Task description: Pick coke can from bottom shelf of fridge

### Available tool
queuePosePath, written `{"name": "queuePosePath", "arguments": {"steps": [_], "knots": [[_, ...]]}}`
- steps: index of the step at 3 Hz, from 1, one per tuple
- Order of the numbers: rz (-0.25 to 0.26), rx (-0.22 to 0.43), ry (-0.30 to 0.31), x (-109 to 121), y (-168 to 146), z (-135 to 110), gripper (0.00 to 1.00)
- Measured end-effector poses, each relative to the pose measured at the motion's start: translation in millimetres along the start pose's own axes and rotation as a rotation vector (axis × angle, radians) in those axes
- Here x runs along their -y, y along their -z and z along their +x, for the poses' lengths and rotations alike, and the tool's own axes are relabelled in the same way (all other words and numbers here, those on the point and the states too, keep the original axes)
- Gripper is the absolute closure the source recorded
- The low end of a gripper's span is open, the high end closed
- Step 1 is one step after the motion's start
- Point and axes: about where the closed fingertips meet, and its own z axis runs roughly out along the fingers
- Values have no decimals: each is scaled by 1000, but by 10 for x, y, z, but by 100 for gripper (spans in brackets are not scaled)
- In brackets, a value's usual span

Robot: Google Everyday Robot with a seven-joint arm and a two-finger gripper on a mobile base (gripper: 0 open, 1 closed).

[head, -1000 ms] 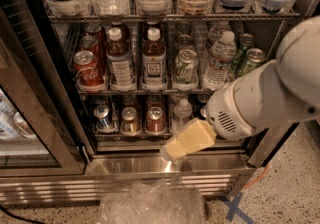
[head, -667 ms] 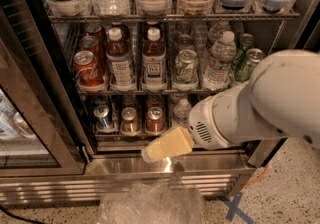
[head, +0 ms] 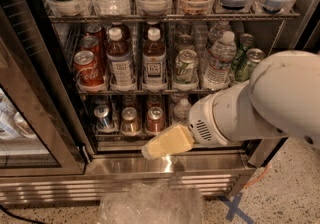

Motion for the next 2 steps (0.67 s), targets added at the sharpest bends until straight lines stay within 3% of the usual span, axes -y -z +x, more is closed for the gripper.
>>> {"name": "queuePosePath", "arguments": {"steps": [1, 2], "knots": [[3, 51, -25, -8, -159, -10, 0], [-120, 52, -176, -403, -916, 353, 0]]}}
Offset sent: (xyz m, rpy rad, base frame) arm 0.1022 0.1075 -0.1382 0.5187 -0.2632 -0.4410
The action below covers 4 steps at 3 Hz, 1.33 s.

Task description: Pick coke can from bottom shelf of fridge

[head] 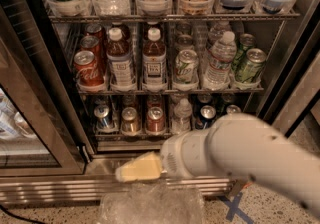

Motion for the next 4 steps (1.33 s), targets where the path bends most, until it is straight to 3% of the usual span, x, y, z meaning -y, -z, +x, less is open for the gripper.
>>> {"name": "queuePosePath", "arguments": {"steps": [1, 2, 3, 4], "knots": [[-71, -18, -94, -297, -662, 279, 0], [-14, -16, -136, -273, -989, 447, 0], [153, 80, -187, 228, -752, 526, 0], [261, 246, -375, 730, -447, 463, 0]]}}
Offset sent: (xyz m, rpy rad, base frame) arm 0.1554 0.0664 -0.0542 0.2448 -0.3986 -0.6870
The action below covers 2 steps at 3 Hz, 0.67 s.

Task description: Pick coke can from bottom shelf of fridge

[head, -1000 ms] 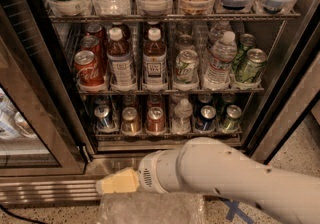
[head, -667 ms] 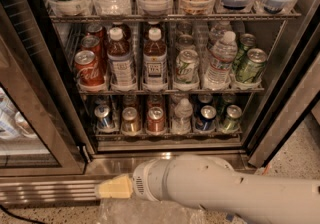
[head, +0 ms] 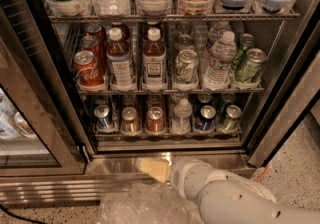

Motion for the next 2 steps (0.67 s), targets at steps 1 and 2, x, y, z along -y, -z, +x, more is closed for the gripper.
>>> {"name": "queuePosePath", "arguments": {"steps": [1, 2], "knots": [[13, 76, -56, 18, -7, -186, 0], [12, 75, -53, 12, -9, -184, 0]]}}
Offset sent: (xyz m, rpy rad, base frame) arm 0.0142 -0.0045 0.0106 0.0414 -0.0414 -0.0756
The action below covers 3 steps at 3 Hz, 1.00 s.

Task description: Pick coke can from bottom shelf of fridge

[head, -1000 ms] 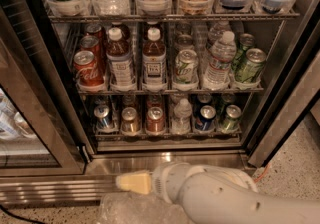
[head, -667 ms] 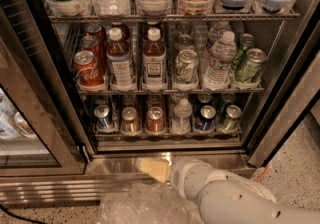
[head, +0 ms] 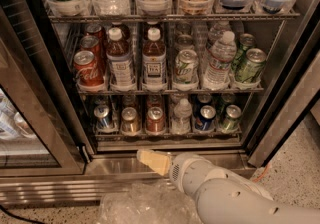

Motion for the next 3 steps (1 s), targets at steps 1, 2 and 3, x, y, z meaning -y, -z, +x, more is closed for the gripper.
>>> {"name": "queuePosePath", "arguments": {"steps": [1, 2, 3], "knots": [[-25, 44, -35, -51, -146, -49, 0], [-95, 85, -131, -57, -507, 5, 0], [-180, 154, -169, -53, -877, -34, 0]]}}
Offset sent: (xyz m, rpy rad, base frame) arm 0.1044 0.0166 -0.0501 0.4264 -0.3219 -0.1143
